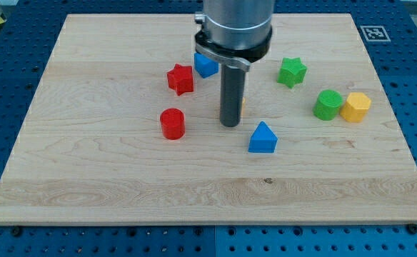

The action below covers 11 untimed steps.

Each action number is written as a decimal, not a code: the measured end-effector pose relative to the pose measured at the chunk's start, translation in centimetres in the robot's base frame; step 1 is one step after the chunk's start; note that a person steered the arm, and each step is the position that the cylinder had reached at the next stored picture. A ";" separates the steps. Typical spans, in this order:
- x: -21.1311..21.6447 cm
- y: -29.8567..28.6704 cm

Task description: Move your arm towards the yellow hexagon

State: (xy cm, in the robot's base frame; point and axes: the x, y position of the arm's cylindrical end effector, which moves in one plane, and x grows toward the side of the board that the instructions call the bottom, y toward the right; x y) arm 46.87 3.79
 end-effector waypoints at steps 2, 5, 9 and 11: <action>0.1 5.5; 2.8 12.1; 0.4 27.3; -8.0 25.3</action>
